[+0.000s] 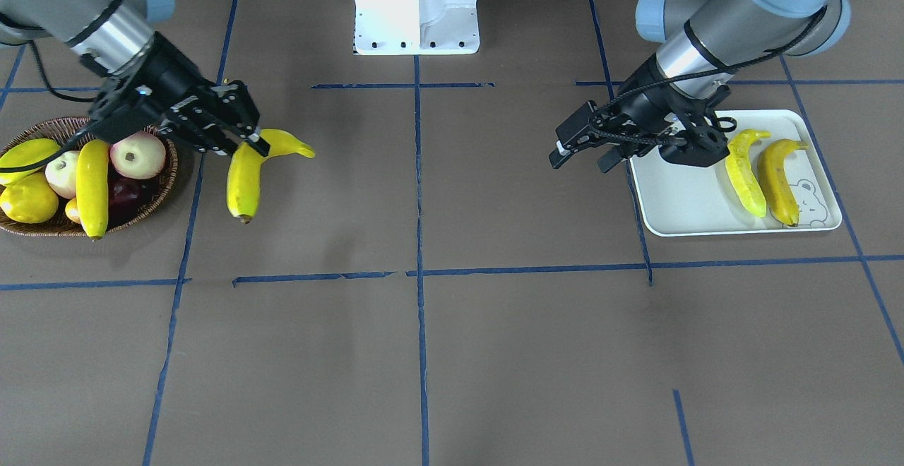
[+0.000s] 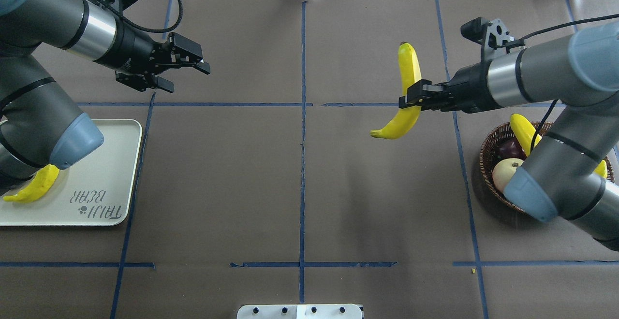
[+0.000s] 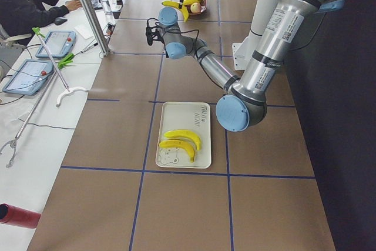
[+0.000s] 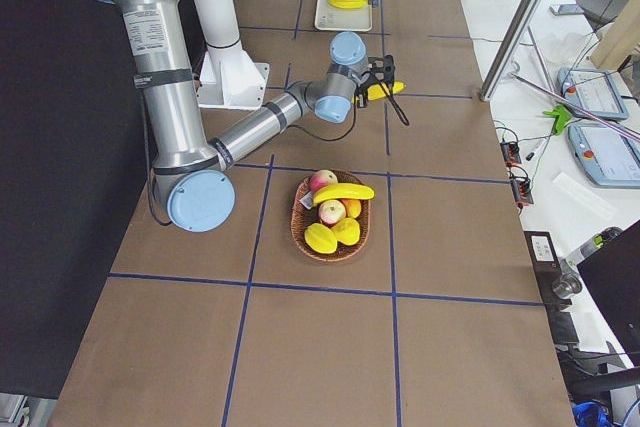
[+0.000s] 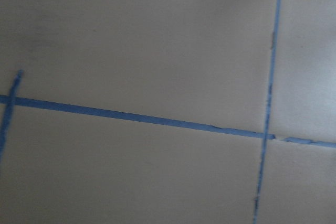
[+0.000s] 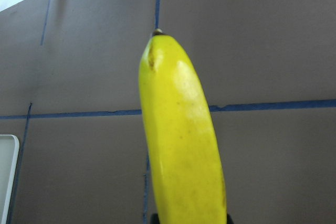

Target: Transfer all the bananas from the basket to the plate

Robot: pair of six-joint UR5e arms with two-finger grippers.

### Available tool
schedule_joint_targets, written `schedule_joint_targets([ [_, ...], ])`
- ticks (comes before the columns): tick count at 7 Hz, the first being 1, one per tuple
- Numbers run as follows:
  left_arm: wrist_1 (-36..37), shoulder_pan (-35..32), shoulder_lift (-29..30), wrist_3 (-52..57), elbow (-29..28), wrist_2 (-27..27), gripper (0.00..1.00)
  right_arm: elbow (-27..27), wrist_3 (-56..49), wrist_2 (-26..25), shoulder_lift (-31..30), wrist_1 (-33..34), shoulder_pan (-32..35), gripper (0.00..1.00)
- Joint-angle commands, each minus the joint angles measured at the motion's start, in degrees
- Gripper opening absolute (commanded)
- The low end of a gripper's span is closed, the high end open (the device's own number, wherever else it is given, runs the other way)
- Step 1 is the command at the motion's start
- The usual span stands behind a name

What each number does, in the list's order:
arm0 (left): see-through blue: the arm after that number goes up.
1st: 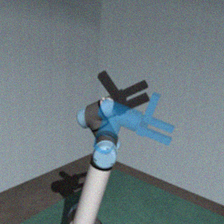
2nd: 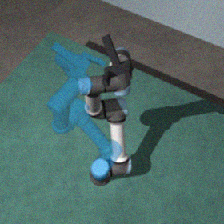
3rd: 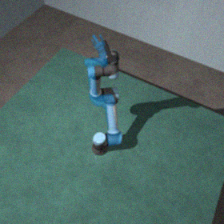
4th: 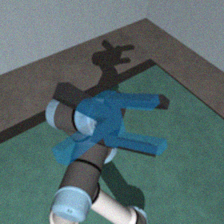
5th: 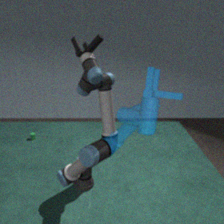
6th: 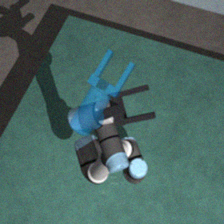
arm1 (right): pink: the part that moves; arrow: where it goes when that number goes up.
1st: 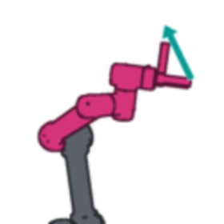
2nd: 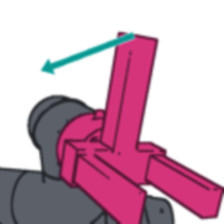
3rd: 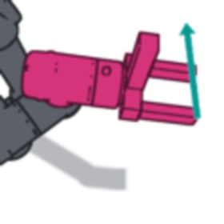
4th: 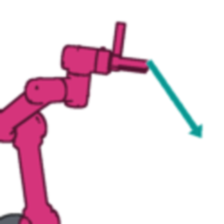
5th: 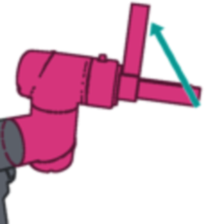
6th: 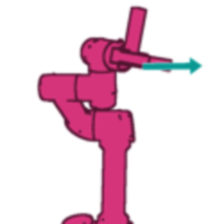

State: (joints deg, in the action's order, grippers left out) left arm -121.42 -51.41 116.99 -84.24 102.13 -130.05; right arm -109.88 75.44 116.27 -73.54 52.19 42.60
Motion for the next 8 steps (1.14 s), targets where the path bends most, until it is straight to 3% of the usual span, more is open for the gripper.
schedule_joint_targets([
  [1, -8.4, 4.2, 4.5, -8.6, -2.3, 3.5, 0.99, 0.4, 3.0, -8.9, 4.8, 0.8, -8.9, 0.02],
  [3, -10.2, 13.1, 10.4, -14.7, -3.9, 15.4, 0.99, 0.5, 3.0, -10.4, 6.5, 2.9, -10.5, 0.02],
  [8, -12.1, 15.9, 19.8, -14.7, -16.0, 18.9, 0.97, 0.1, 3.0, -10.5, 6.5, 2.9, -10.9, 0.02],
])
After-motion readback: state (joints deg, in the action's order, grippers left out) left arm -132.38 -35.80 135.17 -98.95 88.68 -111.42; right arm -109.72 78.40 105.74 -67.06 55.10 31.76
